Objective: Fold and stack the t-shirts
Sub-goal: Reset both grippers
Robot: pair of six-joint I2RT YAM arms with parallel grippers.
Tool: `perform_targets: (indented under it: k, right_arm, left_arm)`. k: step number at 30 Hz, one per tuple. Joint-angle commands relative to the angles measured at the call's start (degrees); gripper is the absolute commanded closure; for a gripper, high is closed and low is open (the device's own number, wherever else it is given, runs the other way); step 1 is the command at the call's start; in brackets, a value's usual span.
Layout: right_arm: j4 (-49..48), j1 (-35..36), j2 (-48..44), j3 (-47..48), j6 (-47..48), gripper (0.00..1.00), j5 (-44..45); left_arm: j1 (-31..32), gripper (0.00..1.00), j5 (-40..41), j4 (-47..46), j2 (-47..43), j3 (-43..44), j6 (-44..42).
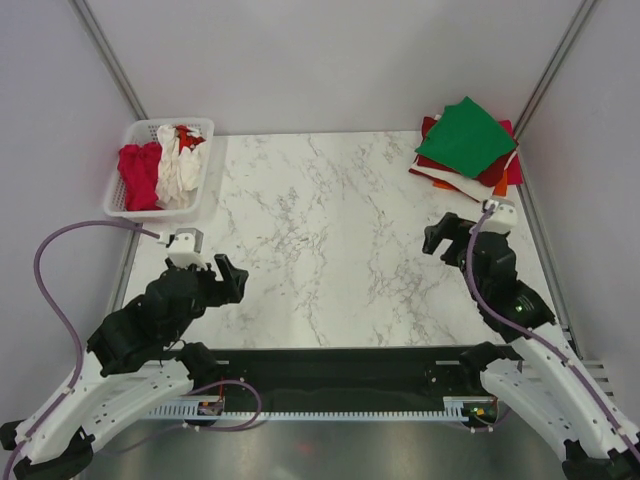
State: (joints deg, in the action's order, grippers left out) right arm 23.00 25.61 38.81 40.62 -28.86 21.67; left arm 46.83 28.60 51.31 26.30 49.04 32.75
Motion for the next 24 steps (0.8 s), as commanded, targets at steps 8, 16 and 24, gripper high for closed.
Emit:
perform_targets:
  k: [8,16,24]
  right_arm:
    - [17.24,0.06,-3.65,12.81,-0.5,0.02,19.09]
    - [16.02,0.15,-9.53,10.88,0.47,0.02,16.3]
    - [13.38,0.15,-12.0,10.8,4.34,0.02,13.13]
  left_arm:
    - [-0.07,0.15,1.81,-0.95,-0.56,-1.4,0.38]
    - [-0.16,0.04,0.49,-0.86,3.14,-0.78,0.12]
    - [-0.07,0.02,1.02,-0.95,2.0,-1.05,0.21]
